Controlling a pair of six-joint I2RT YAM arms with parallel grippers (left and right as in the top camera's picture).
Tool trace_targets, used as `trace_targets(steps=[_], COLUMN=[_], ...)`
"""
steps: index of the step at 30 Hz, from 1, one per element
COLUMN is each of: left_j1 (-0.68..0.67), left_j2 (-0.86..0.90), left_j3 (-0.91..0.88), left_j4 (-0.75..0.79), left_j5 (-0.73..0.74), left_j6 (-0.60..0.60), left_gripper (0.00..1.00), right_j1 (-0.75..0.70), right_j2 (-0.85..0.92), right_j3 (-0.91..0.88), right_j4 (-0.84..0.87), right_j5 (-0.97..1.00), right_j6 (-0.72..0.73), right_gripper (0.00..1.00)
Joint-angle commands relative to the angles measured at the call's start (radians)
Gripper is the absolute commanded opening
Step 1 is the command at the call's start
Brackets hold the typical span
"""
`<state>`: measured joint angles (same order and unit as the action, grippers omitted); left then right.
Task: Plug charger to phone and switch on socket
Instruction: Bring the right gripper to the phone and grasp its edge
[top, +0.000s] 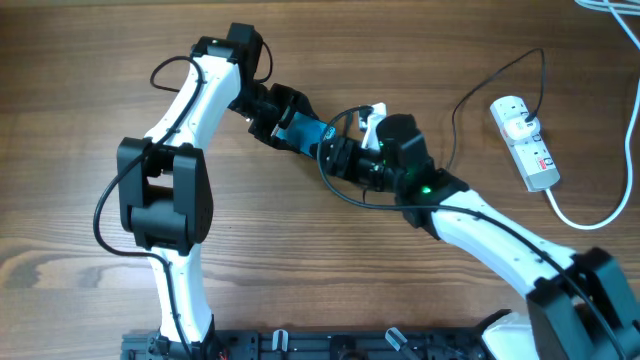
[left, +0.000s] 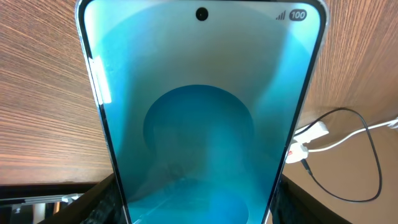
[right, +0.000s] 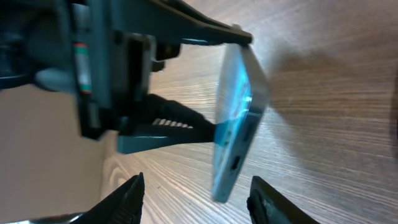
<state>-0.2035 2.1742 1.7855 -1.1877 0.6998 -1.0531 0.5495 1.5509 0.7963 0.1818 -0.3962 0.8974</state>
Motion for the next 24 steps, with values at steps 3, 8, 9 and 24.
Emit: trace_targets(steps=[3,8,9,24], left_j1=[-0.018,-0.037,-0.038,-0.042], left_j2=[-0.044,-0.044,-0.044,-0.044], left_j3=[0.022,0.022,0.022,0.022], left_j4=[-0.001,-0.001,-0.001,-0.001], left_j5=[0.01,0.01,0.01,0.013], left_j6=[-0.01,-0.01,-0.01,-0.01], left_gripper=[0.04,0.04,0.04,0.06], right_j1=[0.003,0.013,0.016,0.026], right_j2=[0.063,0.111,0.114,0.143], right_j3=[0.02,0.02,0.02,0.02], right_j4=[0.091,0.137,0.14,0.178], right_j5=[0.059,0.06,0.059,0.085], right_j6=[0.026,0.056,0.054,0.053], right_gripper=[0.43,0.32,0.32,0.04])
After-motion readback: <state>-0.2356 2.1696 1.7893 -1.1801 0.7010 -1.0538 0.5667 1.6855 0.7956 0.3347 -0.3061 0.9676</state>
